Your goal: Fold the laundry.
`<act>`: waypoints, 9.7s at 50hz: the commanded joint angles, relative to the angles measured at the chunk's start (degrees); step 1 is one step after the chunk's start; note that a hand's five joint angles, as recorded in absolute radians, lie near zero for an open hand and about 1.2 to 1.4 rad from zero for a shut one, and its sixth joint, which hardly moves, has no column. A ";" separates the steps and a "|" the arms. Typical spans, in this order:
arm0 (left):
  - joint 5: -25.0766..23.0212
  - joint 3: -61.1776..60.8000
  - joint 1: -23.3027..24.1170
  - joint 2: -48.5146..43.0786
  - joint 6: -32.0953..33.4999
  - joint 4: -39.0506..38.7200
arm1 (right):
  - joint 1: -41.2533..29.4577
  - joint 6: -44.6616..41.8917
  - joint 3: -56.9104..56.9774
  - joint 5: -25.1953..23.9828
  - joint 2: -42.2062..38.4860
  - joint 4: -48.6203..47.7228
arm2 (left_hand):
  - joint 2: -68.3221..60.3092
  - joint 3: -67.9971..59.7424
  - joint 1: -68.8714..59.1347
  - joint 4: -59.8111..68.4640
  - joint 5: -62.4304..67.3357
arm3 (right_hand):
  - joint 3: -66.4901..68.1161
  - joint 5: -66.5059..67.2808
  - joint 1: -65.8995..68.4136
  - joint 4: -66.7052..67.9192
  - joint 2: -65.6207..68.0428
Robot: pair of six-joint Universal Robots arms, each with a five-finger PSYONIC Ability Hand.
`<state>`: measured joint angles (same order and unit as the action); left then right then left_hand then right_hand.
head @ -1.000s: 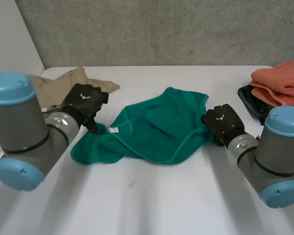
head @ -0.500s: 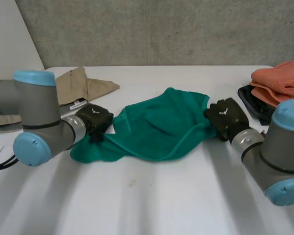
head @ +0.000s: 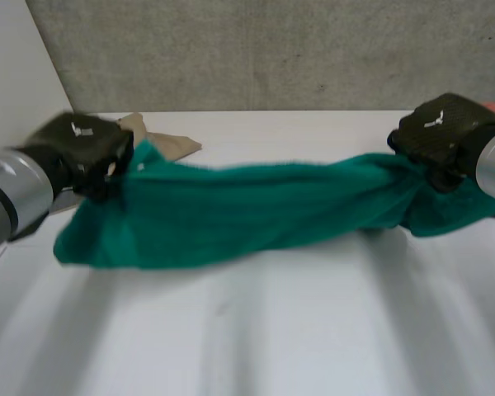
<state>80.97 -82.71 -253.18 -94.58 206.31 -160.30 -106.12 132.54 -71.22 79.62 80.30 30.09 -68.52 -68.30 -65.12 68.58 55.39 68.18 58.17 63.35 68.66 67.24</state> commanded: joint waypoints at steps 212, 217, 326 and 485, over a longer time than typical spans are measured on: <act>10.44 -1.30 4.10 -25.41 16.76 -33.49 | 5.13 5.97 -7.52 6.61 -21.86 -37.05 | 56.62 56.41 53.22 -56.69 -53.49 | -52.90 -52.89 -48.07 -53.38 -51.97; 9.30 -8.25 3.84 -20.22 12.63 -34.11 | 9.95 12.65 -12.36 2.05 -18.78 -28.25 | 56.46 56.24 53.05 -56.52 -53.33 | -38.45 -38.43 -33.62 -38.93 -37.51; 5.69 -20.30 6.74 -5.62 4.01 -36.05 | -18.74 9.06 -23.89 -0.16 -12.17 -53.64 | 56.79 56.58 53.39 -56.86 -53.66 | 11.82 11.83 16.65 11.34 12.76; -14.87 15.74 11.40 -13.00 -14.80 -16.53 | 27.88 39.73 14.53 -12.00 -37.82 -75.17 | 57.30 57.08 53.90 -57.36 -54.17 | 11.82 11.83 16.65 11.34 12.76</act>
<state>66.15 -66.31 -242.08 -107.08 191.30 -176.80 -85.40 170.38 -58.09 76.27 51.18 -45.63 -12.63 -12.69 -10.96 12.20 2.73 66.60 53.89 59.96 68.61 66.08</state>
